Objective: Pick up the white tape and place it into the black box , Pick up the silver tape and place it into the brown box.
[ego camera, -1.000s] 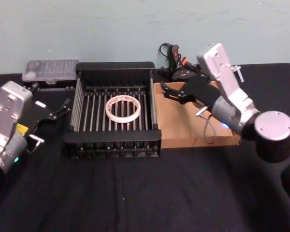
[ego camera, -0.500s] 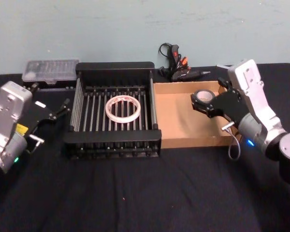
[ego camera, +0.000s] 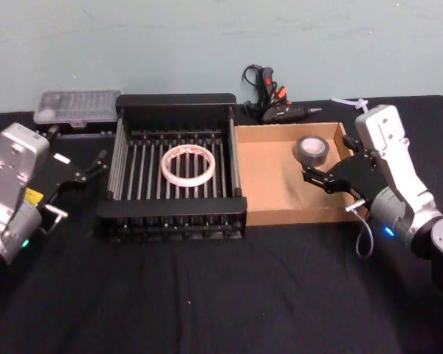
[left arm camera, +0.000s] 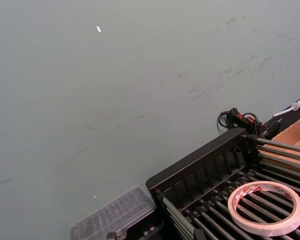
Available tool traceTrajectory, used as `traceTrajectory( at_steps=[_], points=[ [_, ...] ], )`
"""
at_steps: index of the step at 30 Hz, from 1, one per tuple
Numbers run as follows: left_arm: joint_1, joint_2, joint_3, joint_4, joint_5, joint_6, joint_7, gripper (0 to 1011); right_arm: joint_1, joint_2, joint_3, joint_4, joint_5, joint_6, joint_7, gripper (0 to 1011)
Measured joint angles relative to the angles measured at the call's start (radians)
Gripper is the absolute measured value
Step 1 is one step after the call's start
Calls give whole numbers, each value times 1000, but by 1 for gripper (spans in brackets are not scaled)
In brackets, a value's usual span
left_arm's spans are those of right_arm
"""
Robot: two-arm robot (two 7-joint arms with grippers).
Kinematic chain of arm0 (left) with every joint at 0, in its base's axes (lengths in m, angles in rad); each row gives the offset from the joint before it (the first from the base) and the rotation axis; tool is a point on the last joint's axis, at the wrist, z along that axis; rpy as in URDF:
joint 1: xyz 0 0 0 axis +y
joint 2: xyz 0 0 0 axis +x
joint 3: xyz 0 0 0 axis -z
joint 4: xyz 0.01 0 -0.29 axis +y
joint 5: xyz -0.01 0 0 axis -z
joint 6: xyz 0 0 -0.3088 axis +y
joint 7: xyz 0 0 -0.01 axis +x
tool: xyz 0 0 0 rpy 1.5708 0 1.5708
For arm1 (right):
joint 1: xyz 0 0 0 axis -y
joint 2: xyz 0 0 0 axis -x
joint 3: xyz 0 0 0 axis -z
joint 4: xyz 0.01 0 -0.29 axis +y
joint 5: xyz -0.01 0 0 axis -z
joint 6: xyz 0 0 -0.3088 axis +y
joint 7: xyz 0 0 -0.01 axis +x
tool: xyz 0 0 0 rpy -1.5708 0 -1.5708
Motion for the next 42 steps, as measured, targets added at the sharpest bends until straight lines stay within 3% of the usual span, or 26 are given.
traceTrajectory(
  at_steps=[42],
  points=[
    [0, 0, 0, 0, 0, 0, 0, 1001, 4, 2, -3, 1, 2, -4, 1, 1002]
  ],
)
